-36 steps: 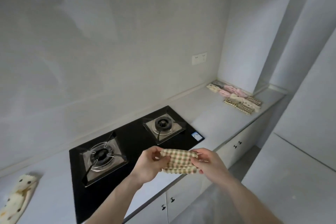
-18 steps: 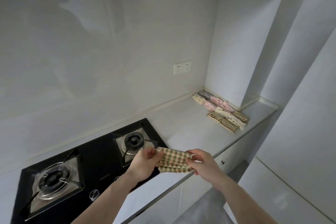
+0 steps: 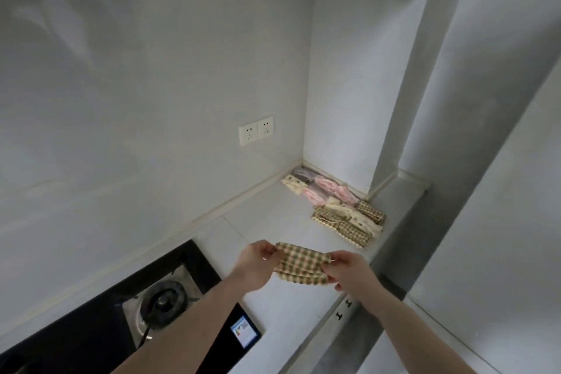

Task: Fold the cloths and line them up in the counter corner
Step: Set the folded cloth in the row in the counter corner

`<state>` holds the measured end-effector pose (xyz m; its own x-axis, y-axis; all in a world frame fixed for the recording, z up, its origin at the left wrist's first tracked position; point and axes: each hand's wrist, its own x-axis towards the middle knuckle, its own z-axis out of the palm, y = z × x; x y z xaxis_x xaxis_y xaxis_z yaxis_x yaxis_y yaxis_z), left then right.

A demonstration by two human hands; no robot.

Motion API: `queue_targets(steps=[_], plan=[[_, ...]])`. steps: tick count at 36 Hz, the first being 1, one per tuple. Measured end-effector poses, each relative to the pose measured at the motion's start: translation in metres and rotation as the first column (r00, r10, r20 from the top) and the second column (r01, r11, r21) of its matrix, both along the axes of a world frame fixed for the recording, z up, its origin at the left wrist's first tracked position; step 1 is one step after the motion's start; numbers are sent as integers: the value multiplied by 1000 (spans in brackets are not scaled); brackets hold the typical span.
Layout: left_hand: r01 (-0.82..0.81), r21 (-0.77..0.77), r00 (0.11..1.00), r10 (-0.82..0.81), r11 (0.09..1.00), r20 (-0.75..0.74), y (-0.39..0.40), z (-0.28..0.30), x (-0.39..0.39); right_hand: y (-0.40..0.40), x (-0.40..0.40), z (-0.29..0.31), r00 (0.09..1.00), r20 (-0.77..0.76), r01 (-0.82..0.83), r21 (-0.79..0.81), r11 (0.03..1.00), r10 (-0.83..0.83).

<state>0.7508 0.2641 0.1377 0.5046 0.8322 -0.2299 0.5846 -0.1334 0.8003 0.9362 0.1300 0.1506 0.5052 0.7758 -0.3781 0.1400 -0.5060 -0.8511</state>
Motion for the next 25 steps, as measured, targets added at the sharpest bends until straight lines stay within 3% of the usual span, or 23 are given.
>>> queue_targets(steps=[4,9,14,21,25], plan=[[-5,-16,1000,6,1000,23,30,-1,19,34,19,-13,996,-51,71,-18,997,-72],[-80,-9,997,80,997,22,72,-10,25,84,54,-36,950,-227,210,-37,977,-213],[-164,6,986,164,986,-32,106,-22,31,144,94,-74,917,-300,241,-109,964,-263],[-319,-60,944,312,946,-107,141,-43,55,218,158,-116,945,-226,184,-234,955,-237],[-377,-73,920,365,923,-141,155,-51,71,251,189,-118,926,-322,129,-222,967,-198]])
